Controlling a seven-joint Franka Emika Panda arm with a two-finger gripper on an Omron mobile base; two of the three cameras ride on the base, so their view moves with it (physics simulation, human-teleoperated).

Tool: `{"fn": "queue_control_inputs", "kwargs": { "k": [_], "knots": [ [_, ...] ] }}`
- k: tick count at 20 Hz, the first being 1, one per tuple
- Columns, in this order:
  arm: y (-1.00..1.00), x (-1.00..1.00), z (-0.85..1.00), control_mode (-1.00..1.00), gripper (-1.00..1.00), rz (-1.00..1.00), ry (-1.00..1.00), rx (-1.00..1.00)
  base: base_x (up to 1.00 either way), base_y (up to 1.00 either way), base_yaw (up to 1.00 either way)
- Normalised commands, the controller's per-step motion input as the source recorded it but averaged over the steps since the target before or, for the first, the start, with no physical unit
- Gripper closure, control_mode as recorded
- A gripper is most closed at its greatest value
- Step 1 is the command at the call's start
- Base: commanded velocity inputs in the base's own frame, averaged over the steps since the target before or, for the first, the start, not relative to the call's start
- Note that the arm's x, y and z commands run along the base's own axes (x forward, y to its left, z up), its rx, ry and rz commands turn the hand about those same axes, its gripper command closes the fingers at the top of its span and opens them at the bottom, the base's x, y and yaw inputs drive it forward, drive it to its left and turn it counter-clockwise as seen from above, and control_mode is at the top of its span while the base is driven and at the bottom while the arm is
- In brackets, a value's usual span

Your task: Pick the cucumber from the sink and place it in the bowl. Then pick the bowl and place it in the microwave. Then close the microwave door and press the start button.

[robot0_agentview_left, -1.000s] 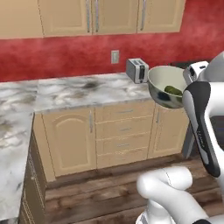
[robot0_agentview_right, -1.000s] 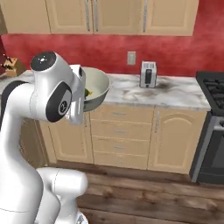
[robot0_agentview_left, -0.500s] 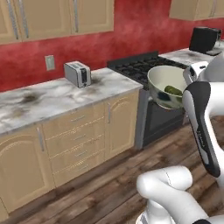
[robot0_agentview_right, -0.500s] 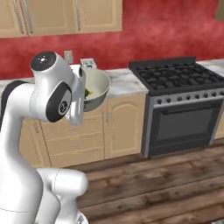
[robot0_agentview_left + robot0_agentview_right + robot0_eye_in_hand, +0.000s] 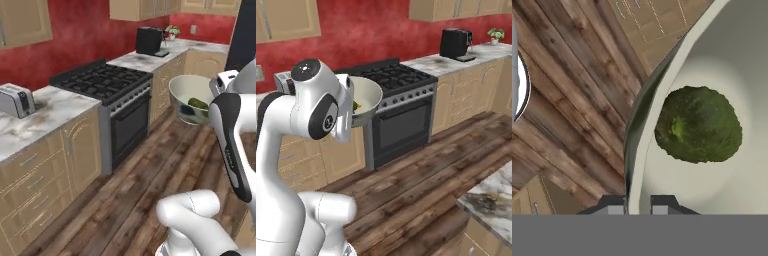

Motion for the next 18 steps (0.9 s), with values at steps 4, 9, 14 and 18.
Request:
{"fn": "queue_control_inputs", "kwargs": {
  "k": [4,9,14,18],
  "knots": [
    [0.0,0.0,0.0,1.0,1.0,0.0,0.0,0.0,0.0,0.0,-0.59],
    [0.0,0.0,0.0,1.0,1.0,0.0,0.0,0.0,0.19,0.0,-0.57],
    [0.0,0.0,0.0,1.0,1.0,0.0,0.0,0.0,0.7,0.14,-0.55],
    [0.0,0.0,0.0,1.0,1.0,0.0,0.0,0.0,0.92,0.4,-0.44]
  ]
}}
